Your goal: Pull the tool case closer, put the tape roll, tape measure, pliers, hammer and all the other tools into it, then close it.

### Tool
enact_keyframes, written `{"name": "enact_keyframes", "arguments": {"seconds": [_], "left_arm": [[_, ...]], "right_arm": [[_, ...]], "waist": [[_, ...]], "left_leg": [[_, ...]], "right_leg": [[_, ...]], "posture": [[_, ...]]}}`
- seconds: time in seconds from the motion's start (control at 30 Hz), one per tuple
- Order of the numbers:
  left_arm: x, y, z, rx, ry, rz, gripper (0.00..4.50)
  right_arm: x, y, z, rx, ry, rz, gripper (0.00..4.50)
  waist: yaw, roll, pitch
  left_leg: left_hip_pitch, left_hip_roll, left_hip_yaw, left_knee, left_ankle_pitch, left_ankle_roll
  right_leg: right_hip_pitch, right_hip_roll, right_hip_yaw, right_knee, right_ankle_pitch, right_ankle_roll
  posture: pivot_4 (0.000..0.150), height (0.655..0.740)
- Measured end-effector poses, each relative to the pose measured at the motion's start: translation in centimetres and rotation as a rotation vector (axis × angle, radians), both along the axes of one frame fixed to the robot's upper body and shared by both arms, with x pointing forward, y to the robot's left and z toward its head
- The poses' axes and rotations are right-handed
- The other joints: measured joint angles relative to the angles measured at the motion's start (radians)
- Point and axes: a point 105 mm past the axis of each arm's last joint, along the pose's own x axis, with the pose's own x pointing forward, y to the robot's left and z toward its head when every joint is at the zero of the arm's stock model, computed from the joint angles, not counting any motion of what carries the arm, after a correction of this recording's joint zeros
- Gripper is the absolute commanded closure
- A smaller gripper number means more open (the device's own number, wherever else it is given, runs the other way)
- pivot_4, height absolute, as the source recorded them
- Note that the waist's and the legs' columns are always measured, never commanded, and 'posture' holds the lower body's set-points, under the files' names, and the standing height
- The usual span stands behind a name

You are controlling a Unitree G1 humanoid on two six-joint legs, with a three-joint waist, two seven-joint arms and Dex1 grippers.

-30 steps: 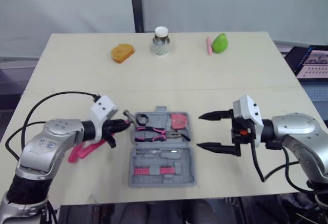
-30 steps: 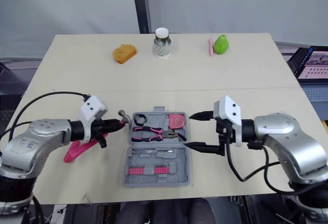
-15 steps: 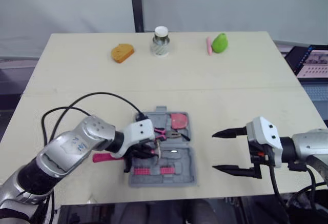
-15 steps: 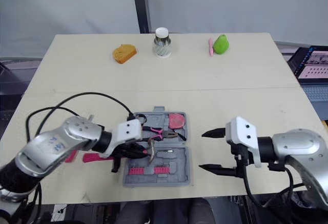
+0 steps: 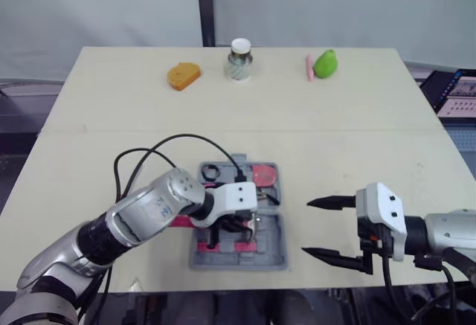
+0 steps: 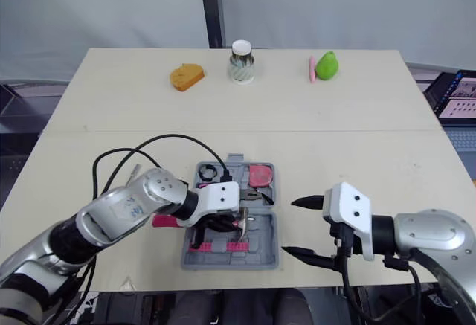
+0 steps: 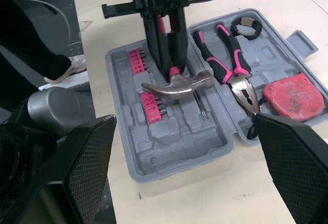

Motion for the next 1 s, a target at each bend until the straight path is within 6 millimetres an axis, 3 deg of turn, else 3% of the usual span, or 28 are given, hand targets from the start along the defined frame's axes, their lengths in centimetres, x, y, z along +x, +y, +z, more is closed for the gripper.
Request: {"name": "enact_keyframes", "arguments": {"seconds": [0.7, 1.0], "left_arm": [[-0.3, -3.7, -1.0, -0.028, 0.01, -0.002, 4.44], [0.1, -4.0, -2.0, -0.023, 0.023, 0.037, 4.44]], "right_arm": [[-0.8, -0.5, -0.6, 0.003, 0.031, -0.058, 0.0], [-0.7, -0.8, -0.4, 0.0, 0.022, -0.075, 0.0]], "waist": [[0.002, 0.0, 0.0], [0.003, 0.0, 0.0]], "left_leg": [[0.0, 0.0, -0.001, 0.001, 0.0, 0.0], [0.0, 0.0, -0.001, 0.001, 0.0, 0.0]], "right_leg": [[0.0, 0.0, 0.0, 0.002, 0.0, 0.0], [0.0, 0.0, 0.0, 0.003, 0.0, 0.0]], "posture": [[0.15, 0.74], [0.15, 0.74]]}}
